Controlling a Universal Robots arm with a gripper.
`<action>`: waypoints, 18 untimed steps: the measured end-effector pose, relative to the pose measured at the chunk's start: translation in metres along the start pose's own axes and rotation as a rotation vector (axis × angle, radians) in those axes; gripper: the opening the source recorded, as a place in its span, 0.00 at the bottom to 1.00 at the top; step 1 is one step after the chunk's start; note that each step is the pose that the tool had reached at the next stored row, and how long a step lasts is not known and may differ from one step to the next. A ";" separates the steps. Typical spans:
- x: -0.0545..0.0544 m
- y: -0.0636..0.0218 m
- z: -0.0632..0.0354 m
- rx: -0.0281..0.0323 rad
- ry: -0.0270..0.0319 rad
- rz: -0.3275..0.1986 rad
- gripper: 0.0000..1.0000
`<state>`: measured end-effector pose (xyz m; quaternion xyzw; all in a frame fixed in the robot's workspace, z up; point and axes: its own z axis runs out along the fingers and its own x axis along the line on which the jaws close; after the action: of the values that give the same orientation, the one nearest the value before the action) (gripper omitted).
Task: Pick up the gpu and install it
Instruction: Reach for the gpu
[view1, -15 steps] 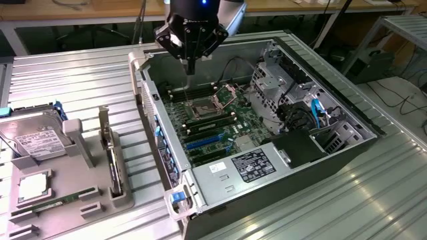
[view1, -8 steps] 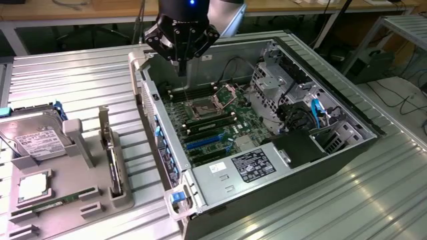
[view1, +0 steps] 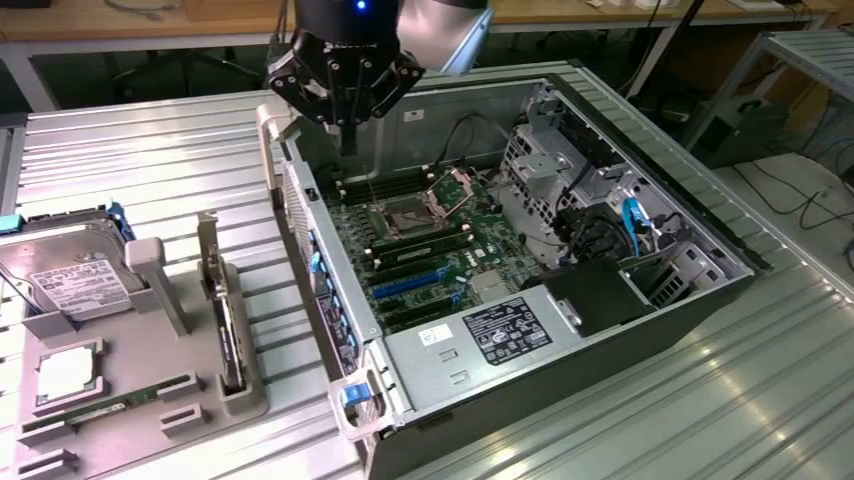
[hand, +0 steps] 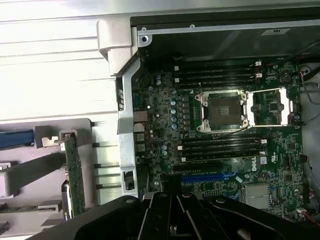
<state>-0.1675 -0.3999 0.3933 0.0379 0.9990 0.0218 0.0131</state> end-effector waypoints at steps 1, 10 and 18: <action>0.003 -0.0003 -0.0001 0.0000 0.0001 0.000 0.11; 0.025 -0.0028 -0.0007 0.0000 0.0000 0.000 0.11; 0.042 -0.0045 -0.0012 0.0000 0.0000 0.000 0.11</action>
<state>-0.2095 -0.4013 0.3933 0.0379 0.9990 0.0218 0.0131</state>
